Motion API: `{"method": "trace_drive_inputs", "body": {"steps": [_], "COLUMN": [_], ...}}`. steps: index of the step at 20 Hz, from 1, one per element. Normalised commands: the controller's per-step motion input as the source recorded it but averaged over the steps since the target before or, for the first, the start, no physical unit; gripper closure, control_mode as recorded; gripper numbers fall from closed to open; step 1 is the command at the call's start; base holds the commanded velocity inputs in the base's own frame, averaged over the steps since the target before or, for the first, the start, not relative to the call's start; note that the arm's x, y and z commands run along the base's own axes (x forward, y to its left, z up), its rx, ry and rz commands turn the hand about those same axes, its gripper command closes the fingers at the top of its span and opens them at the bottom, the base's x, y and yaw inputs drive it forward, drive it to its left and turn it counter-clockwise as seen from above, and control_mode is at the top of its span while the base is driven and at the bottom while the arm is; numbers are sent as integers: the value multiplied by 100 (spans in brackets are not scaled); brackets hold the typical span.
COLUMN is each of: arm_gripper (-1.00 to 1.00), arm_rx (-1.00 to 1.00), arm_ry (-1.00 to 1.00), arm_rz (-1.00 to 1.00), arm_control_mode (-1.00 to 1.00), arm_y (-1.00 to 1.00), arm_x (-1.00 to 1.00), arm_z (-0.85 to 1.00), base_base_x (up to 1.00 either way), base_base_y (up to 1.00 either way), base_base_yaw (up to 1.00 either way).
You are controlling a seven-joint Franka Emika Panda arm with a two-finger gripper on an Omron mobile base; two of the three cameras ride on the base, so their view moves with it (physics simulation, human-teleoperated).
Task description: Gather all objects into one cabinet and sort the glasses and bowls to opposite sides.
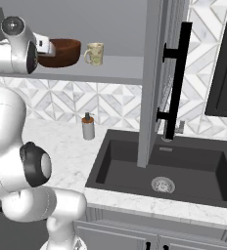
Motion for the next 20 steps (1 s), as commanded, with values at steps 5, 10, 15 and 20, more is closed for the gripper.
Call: {"method": "trace_drive_inputs", "body": {"steps": [5, 10, 15, 20], "arm_gripper": [-100, -100, -100, -100], "arm_rx": [1, 0, 0, 0], "arm_ry": [0, 0, 0, 0], "arm_rz": [-18, -20, -23, -19], "arm_control_mode": [-100, -100, -100, -100], "arm_y": [-100, -96, -80, -63], "arm_x": [-3, -6, -1, 0], "arm_z": [0, 0, 0, 0], "base_base_x": [0, 0, 0, 0], "base_base_y": [0, 0, 0, 0], "base_base_yaw": [0, 0, 0, 0]}}
